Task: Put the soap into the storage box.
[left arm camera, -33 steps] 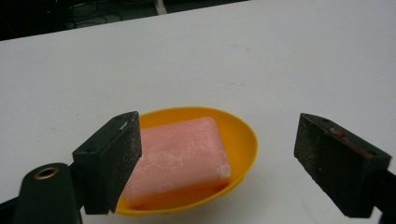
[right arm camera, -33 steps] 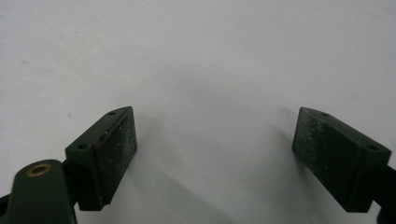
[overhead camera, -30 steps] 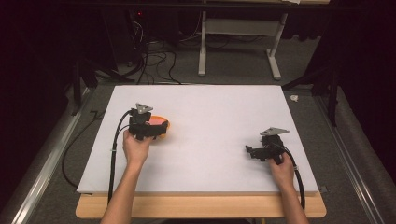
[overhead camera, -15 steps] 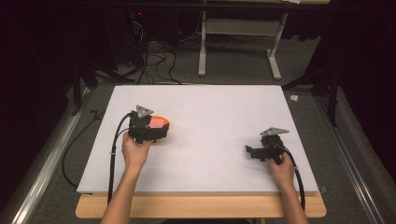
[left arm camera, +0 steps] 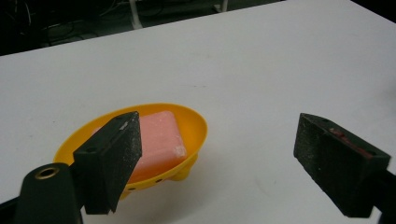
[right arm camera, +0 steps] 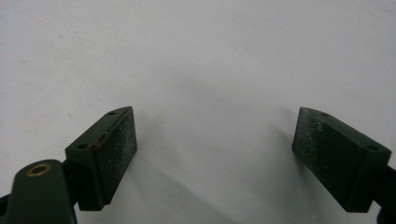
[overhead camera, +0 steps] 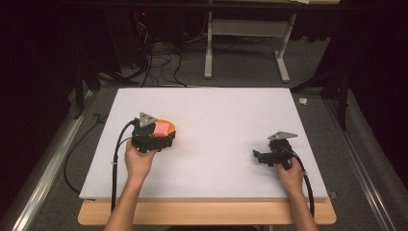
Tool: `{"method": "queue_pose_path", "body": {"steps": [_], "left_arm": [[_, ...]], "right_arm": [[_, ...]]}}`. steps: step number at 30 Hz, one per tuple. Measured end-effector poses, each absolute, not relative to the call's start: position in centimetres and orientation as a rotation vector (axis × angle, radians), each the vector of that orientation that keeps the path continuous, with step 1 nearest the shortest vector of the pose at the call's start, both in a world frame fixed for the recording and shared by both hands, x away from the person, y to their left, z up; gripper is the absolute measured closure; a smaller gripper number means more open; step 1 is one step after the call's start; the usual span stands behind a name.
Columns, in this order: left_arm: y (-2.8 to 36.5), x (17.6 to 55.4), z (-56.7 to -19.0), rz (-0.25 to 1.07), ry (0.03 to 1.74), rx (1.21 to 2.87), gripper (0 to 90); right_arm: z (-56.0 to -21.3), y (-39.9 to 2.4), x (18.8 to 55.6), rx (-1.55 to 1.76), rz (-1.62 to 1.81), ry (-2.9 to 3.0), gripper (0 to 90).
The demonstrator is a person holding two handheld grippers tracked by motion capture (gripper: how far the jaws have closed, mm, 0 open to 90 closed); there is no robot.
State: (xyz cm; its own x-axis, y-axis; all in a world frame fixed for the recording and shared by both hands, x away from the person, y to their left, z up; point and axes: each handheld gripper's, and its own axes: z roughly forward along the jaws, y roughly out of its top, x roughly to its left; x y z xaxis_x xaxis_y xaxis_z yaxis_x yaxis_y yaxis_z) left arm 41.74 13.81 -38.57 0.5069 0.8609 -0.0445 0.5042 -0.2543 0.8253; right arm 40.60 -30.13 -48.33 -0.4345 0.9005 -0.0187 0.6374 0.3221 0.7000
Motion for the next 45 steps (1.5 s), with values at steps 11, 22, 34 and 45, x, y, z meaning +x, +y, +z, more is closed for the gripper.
{"method": "queue_pose_path", "body": {"steps": [11, 22, 34, 45], "left_arm": [[13.0, 40.7, -38.4, 0.516, 1.074, 1.917, 15.9], [12.4, 39.8, -38.9, 0.508, 1.050, 1.906, 16.2], [11.2, 38.8, -39.3, 0.505, 1.003, 1.912, 16.6], [10.0, 38.5, -39.9, 0.475, 0.976, 1.926, 16.9]], "right_arm": [[-48.3, -30.1, 40.6, 1.359, 0.878, 2.187, 14.4], [-48.3, -30.1, 40.6, 1.360, 0.877, 2.187, 14.5], [-48.3, -30.1, 40.6, 1.359, 0.877, 2.187, 14.5], [-48.3, -30.1, 40.6, 1.359, 0.878, 2.188, 14.5]]}}
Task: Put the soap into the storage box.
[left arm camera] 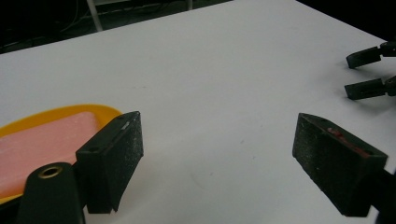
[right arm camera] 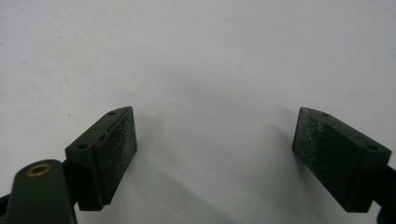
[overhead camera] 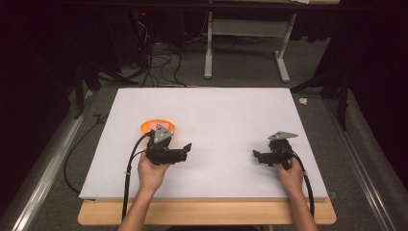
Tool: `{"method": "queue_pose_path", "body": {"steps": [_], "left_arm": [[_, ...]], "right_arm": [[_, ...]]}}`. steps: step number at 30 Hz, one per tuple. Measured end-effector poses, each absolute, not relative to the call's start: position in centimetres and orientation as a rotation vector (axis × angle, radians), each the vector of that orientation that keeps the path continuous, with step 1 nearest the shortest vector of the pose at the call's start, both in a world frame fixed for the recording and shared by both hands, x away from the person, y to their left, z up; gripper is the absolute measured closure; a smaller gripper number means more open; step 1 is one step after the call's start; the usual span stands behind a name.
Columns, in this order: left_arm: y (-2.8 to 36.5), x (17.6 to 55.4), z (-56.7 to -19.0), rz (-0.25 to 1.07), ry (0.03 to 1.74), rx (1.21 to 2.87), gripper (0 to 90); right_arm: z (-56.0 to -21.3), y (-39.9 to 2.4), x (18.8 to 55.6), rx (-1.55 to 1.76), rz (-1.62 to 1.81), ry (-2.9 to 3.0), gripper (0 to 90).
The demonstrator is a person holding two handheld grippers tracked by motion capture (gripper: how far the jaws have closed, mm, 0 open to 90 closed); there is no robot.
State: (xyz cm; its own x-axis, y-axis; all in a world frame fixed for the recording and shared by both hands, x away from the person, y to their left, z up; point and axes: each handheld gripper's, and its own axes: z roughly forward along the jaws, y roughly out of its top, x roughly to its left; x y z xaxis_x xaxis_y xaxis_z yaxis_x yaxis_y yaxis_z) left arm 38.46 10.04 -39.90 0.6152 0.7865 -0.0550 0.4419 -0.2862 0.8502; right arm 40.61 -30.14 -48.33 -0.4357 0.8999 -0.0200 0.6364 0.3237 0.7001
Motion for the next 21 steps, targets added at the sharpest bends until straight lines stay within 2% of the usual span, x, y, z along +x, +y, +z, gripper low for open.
{"method": "queue_pose_path", "body": {"steps": [21], "left_arm": [[7.4, 38.5, -41.3, 0.402, 0.939, 1.956, 17.3]], "right_arm": [[-48.3, -30.1, 40.6, 1.362, 0.879, 2.187, 14.4]]}}
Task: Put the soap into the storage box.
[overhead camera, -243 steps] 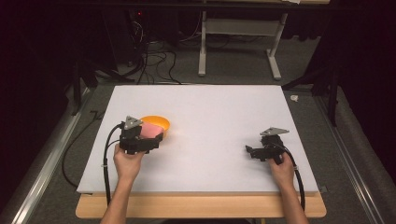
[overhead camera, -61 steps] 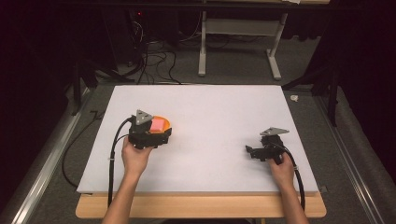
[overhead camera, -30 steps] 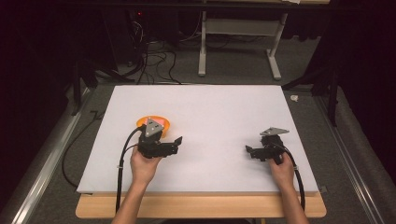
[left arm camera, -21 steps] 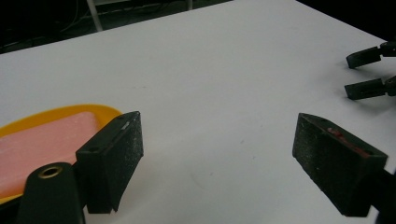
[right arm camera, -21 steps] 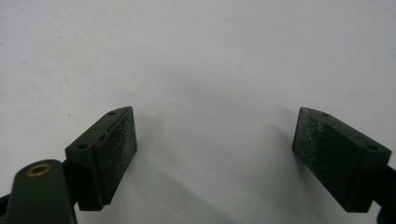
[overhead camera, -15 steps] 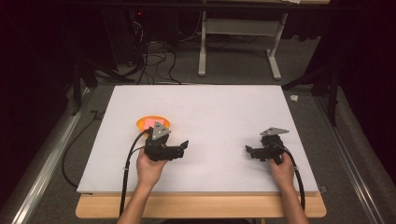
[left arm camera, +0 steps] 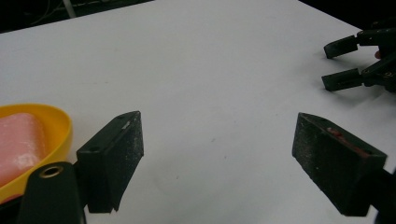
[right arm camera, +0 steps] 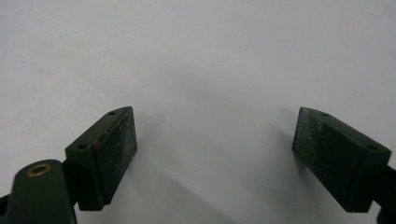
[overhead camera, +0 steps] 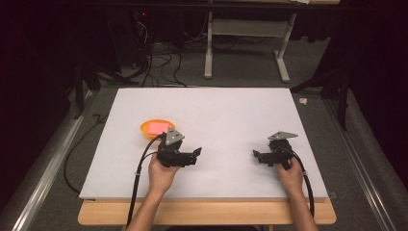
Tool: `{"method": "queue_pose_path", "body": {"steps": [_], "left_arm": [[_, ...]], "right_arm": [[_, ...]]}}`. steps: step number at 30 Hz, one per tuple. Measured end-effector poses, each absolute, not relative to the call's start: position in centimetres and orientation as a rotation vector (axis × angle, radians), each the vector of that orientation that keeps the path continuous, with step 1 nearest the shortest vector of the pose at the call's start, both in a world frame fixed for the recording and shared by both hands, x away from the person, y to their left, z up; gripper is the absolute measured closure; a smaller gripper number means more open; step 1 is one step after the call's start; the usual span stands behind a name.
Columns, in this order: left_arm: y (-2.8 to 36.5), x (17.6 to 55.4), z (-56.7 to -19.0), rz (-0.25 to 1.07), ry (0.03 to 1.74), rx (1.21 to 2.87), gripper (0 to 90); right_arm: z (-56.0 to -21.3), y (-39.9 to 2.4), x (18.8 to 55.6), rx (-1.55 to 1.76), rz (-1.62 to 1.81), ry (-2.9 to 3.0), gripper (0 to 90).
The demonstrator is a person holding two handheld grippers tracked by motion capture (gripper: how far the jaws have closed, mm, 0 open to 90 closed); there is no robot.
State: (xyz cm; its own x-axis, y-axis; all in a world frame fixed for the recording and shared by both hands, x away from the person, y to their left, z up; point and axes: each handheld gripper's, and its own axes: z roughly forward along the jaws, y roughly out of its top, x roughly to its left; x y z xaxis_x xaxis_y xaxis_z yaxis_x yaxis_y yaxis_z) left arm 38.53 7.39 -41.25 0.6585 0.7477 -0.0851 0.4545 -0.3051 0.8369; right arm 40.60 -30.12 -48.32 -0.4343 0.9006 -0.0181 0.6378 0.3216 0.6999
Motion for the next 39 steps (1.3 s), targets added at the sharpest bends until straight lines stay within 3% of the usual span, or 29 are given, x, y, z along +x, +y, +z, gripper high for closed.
{"method": "queue_pose_path", "body": {"steps": [39], "left_arm": [[4.5, 40.0, -45.2, 0.311, 0.928, 2.073, 18.1]], "right_arm": [[-48.3, -30.1, 40.6, 1.363, 0.878, 2.186, 14.5]]}}
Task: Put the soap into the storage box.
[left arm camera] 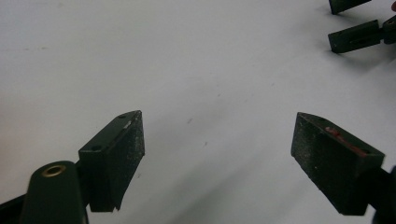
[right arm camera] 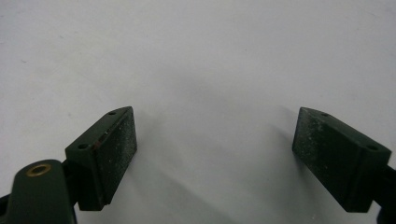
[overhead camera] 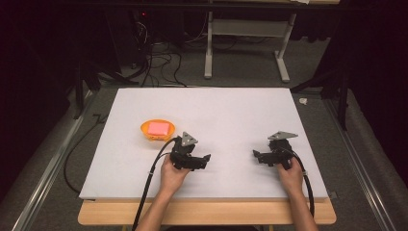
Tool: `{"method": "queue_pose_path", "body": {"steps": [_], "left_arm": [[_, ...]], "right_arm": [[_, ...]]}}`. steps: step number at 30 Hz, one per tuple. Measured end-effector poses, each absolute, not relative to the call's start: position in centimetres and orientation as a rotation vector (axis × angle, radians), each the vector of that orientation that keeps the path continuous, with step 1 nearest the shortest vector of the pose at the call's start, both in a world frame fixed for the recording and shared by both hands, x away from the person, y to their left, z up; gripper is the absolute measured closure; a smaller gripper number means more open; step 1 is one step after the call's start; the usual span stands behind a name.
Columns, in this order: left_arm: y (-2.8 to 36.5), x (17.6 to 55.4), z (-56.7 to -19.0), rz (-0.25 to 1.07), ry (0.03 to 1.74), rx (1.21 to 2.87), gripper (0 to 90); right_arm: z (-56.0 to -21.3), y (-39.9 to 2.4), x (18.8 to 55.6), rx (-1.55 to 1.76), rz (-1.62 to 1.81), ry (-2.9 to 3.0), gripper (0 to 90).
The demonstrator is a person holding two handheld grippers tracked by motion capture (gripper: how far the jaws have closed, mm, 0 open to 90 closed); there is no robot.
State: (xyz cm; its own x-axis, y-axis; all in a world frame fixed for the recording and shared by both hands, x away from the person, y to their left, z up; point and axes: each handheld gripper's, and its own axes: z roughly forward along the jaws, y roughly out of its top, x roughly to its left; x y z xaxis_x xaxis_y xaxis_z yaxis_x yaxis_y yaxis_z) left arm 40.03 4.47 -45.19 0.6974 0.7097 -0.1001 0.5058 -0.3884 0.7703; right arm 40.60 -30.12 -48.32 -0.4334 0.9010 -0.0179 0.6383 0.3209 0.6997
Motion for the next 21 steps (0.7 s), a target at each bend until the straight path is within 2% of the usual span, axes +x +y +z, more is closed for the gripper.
{"method": "queue_pose_path", "body": {"steps": [21], "left_arm": [[3.8, 40.6, -47.7, 0.329, 0.943, 2.102, 18.0]], "right_arm": [[-48.3, -30.1, 40.6, 1.359, 0.878, 2.187, 14.5]]}}
